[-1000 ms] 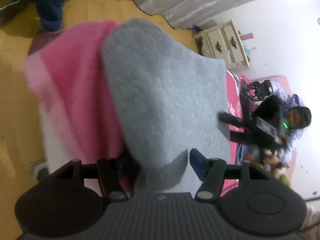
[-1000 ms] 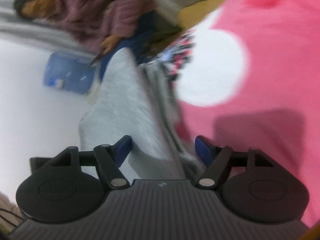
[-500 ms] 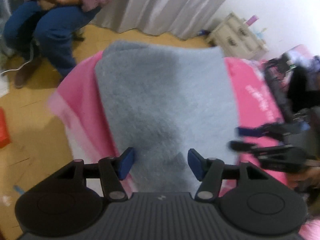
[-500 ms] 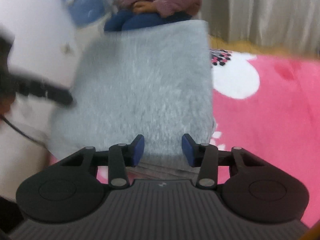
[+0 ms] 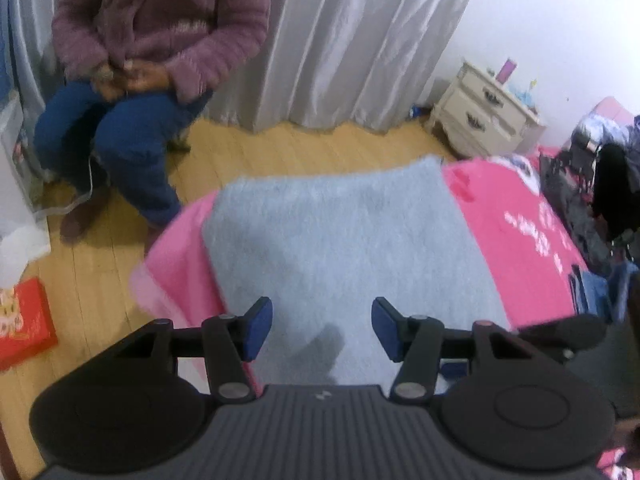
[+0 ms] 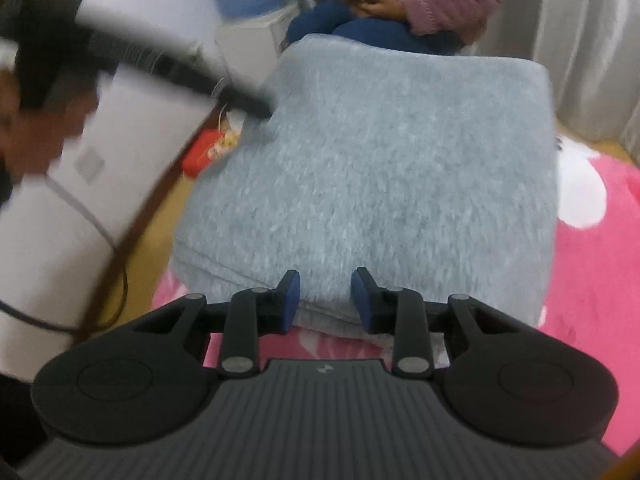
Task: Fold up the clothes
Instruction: 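Lower the folded sweatpants onto the bedspread corner and open both grippers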
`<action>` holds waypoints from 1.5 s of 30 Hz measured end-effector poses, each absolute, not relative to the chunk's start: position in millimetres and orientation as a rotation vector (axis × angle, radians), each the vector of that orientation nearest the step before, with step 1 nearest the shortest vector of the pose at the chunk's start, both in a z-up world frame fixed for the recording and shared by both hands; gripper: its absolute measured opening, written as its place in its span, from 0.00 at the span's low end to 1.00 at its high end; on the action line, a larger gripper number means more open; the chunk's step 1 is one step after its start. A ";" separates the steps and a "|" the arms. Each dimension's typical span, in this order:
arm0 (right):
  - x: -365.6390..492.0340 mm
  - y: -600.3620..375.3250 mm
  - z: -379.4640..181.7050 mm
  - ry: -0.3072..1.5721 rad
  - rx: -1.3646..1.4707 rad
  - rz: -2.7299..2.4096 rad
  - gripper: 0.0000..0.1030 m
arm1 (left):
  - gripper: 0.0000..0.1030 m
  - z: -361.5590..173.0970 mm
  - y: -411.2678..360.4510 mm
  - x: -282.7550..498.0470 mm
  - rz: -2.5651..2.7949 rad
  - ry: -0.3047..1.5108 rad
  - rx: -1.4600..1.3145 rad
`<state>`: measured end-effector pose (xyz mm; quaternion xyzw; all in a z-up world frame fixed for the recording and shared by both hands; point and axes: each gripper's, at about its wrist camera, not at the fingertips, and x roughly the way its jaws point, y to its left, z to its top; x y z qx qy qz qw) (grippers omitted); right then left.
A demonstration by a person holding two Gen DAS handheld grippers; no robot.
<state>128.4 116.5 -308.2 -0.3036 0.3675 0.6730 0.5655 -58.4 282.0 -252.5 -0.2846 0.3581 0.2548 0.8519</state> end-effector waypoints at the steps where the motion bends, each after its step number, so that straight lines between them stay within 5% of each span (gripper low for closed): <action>1: 128.4 117.7 -302.8 0.852 -0.723 1.589 0.26 | 0.54 -248.8 284.3 -57.9 0.537 0.730 -0.581; 7: 175.5 141.8 -252.1 0.739 -0.574 1.511 0.26 | 0.54 -259.7 308.7 -27.4 0.522 0.707 -0.520; 13: 222.6 207.2 -298.2 0.716 -0.450 1.378 0.20 | 0.54 -291.8 324.9 -1.9 0.501 0.733 -0.478; 29: 222.8 204.0 -277.0 0.758 -0.420 1.279 0.12 | 0.51 -260.8 340.0 -15.2 0.422 0.712 -0.488; 37: 182.0 117.1 -244.8 0.888 -0.500 1.223 0.14 | 0.51 -236.4 271.0 -57.2 0.151 0.791 -0.507; 45: 162.4 90.4 -301.0 1.025 -0.554 1.171 0.14 | 0.50 -274.2 219.6 -52.0 0.120 0.999 -0.436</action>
